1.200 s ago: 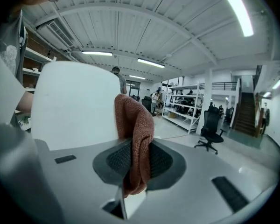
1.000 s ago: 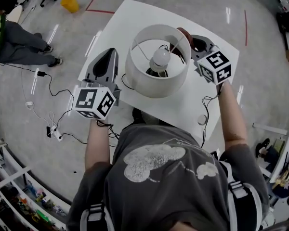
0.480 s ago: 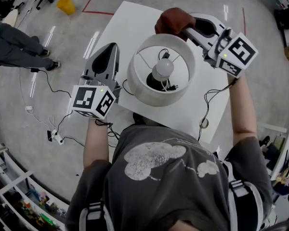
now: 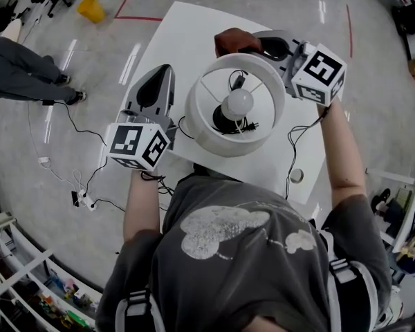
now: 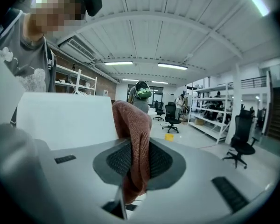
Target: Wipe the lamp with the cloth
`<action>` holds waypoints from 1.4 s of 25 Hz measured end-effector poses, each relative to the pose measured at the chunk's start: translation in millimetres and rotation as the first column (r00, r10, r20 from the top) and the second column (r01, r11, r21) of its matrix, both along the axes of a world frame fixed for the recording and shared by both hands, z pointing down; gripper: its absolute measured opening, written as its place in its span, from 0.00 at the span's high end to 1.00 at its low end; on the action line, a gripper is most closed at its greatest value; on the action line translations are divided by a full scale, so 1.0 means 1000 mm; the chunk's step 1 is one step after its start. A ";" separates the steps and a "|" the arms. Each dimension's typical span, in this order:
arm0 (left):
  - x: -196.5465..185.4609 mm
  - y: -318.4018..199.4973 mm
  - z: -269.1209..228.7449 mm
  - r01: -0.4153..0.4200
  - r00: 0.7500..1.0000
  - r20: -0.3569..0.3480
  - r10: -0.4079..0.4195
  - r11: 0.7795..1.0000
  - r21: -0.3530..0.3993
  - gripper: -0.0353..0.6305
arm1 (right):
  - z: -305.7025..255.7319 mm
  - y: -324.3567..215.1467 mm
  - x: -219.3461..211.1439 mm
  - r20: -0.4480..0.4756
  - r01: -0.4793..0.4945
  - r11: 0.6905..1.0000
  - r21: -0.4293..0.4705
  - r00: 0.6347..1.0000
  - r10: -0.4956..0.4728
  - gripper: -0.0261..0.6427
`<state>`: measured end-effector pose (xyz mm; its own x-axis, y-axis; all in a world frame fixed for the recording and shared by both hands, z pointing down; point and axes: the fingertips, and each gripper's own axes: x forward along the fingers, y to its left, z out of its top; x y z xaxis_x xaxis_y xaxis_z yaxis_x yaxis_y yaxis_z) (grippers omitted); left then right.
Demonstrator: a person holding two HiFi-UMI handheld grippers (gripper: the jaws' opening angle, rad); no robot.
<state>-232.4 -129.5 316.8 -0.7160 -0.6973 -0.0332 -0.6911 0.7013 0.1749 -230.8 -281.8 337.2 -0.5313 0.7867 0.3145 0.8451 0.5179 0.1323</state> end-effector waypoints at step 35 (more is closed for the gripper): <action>0.042 0.016 0.016 -0.477 0.878 -0.019 0.479 0.877 0.063 0.94 | -0.075 0.036 0.193 0.088 -0.775 0.599 -0.200 0.595 0.799 0.87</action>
